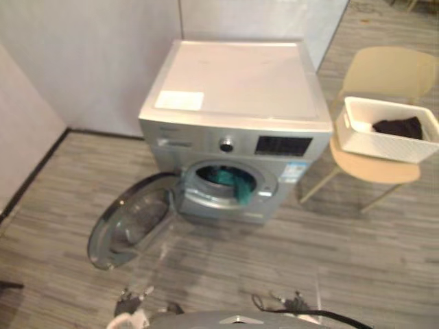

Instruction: Pick up the laundry basket with both hands and put the clothes into the washing machine.

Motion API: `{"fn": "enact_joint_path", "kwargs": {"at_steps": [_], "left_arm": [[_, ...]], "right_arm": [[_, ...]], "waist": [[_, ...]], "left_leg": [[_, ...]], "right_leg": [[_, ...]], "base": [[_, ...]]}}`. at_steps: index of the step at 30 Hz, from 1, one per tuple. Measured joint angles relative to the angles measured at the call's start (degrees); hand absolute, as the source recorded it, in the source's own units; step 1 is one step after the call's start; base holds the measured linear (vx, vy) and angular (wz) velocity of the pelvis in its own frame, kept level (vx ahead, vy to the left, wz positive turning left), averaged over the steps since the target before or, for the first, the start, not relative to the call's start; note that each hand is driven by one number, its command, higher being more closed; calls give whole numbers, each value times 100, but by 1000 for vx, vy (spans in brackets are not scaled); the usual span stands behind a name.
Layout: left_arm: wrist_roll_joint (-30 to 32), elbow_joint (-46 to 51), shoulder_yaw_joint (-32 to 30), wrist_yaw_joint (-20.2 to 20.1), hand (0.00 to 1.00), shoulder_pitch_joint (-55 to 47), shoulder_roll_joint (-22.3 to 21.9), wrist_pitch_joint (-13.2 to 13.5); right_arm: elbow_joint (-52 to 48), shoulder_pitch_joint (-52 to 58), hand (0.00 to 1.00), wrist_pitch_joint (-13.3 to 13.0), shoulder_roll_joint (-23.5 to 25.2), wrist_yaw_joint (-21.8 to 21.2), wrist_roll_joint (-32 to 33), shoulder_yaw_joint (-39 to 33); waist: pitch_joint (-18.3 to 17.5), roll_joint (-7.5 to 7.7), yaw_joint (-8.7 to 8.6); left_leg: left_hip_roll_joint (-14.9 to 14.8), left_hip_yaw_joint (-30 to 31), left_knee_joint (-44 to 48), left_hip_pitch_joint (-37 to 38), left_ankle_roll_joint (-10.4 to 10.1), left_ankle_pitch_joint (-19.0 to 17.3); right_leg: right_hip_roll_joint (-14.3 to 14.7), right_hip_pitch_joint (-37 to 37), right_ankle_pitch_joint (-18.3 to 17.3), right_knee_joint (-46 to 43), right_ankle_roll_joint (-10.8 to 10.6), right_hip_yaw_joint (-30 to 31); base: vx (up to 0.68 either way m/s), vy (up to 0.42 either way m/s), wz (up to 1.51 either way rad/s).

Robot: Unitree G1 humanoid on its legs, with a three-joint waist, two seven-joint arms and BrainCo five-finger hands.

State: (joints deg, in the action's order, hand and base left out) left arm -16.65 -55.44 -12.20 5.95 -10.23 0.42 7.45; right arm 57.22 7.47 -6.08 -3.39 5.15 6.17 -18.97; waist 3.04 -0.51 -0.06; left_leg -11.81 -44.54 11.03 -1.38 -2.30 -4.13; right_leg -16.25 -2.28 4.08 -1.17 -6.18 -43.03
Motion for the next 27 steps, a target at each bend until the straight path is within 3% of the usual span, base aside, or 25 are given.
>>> {"fn": "enact_joint_path", "kwargs": {"at_steps": [2, 5, 6, 8, 9, 10, 12, 15, 17, 18, 19, 21, 22, 23, 24, 25, 26, 27], "left_arm": [[15, 21, 16, -3, 0, 91, 32, -1], [227, 25, 188, -2, 0, 210, 75, -5], [250, 32, 409, 2, 0, 318, 57, -7], [252, 36, 639, -7, 0, 353, 34, -7], [252, 50, 871, -13, 0, 445, -47, -6], [251, 49, 1039, -7, 0, 492, -96, -6], [256, 48, 1480, -24, 0, 687, -108, 7], [327, 8, 1823, -44, 0, 1217, 50, 7], [675, -230, 1902, -94, 0, 1652, 164, -56], [792, -231, 1849, -103, 0, 1673, 156, -75], [1010, -232, 1583, -134, 0, 1615, 105, -88], [1124, -98, 1418, -127, 0, 1544, 94, -128], [1116, 12, 1218, -128, 0, 1444, 147, -132], [1066, -4, 934, -118, 0, 1376, 114, -168], [1032, -25, 793, -122, 0, 1285, 107, -179], [929, 17, 692, -119, 0, 1213, 88, -168], [868, 48, 688, -113, 0, 1159, 147, -169], [839, 48, 673, -112, 0, 1115, 196, -171]], "right_arm": [[30, 23, 0, 1, -93, -28, -199, 155], [153, 32, 0, 0, -204, -103, -213, 381], [224, 32, 0, -2, -320, -119, -212, 499], [222, 101, 0, -15, -339, -120, -211, 516], [238, 154, 0, -48, -378, -122, -207, 515], [220, 155, 0, -56, -430, -123, -207, 532], [158, 150, 0, -125, -385, -131, -178, 502], [0, 139, 0, -116, -199, -143, -150, 478], [-35, 137, 0, -131, -124, -186, -28, 557], [8, 141, 0, -115, -122, -222, 17, 560], [46, 152, 0, -86, -157, -259, 47, 541], [153, 294, 0, -46, -185, -290, 41, 636], [332, 246, 0, -9, -202, -294, 41, 655], [369, 197, 0, -3, -303, -328, 17, 725], [368, 89, 0, -7, -376, -341, 8, 747], [501, 23, 0, 26, -478, -325, 11, 670], [541, 170, 0, 21, -467, -331, 2, 688], [585, 191, 0, 17, -420, -333, -3, 707]], "waist": [[133, 1, -65], [197, -26, -135], [255, -117, -145], [291, -184, -240], [301, -265, -248], [308, -340, -259], [347, -364, -432], [513, -99, -526], [661, 143, -628], [679, 139, -637], [719, 6, -643], [655, 70, -693], [530, 141, -691], [438, -98, -668], [390, -228, -591], [368, -247, -496], [286, -192, -495], [225, -125, -466]], "left_leg": [[-482, -125, 572, -58, 4, -31], [-784, -210, 816, -69, -3, -25], [-907, -175, 916, -60, -65, 81], [-886, 53, 773, -35, -170, 133], [-821, 277, 1101, -28, -473, -231], [-544, 636, 932, 5, -676, -448], [-118, 1227, 297, 207, -463, -585], [-41, 1004, 574, 136, -259, -662], [-95, 611, 1053, 48, -98, -1001], [-136, 427, 1061, 55, -44, -1065], [-358, -17, 1252, 144, 53, -1211], [-482, -431, 1610, 233, 67, -1369], [-549, -720, 1964, 212, 45, -1531], [-777, -853, 2067, 0, 223, -1564], [-945, -872, 1970, -56, 378, -1465], [-1079, -1019, 1944, 46, 256, -1281], [-1062, -1164, 2106, 82, 238, -1265], [-1115, -1233, 2264, 74, 242, -1281]], "right_leg": [[264, -133, -46, 19, 40, -84], [453, -191, -237, 1, 121, -143], [541, -163, -352, -169, 238, -105], [545, -150, -406, -320, 337, -153], [471, -53, -459, -502, 348, -32], [397, 79, -460, -681, 348, 204], [319, 409, -526, -1025, 399, 596], [131, 815, -528, -1396, 399, 1178], [74, 1352, -414, -1799, 309, 1925], [168, 1333, -279, -1601, 238, 2061], [190, 1490, -759, -2281, 479, 1971], [-5, 1534, -1536, -3741, 848, 1543], [138, 1585, -1647, -3516, 983, 1263], [788, 1538, -1377, -2503, 1203, 1553], [1114, 1430, -1147, -1895, 1145, 1791], [956, 1383, -1535, -2337, 1229, 1589], [613, 1155, -1667, -2474, 908, 1521], [541, 1030, -1737, -2296, 522, 1623]], "base": [[34, -146, -15], [-22, -110, -5], [-34, -109, -11], [-58, -48, -4], [-80, 78, -40], [-127, 226, -63], [-103, 238, -52], [-138, 123, -47], [-223, 122, -98], [-246, 95, -139], [-199, 47, -130], [-98, 19, -133], [-43, 19, -179], [-80, -16, -190], [-79, -20, -205], [-10, -33, -171], [36, -33, -153], [-1, -106, -126]]}}
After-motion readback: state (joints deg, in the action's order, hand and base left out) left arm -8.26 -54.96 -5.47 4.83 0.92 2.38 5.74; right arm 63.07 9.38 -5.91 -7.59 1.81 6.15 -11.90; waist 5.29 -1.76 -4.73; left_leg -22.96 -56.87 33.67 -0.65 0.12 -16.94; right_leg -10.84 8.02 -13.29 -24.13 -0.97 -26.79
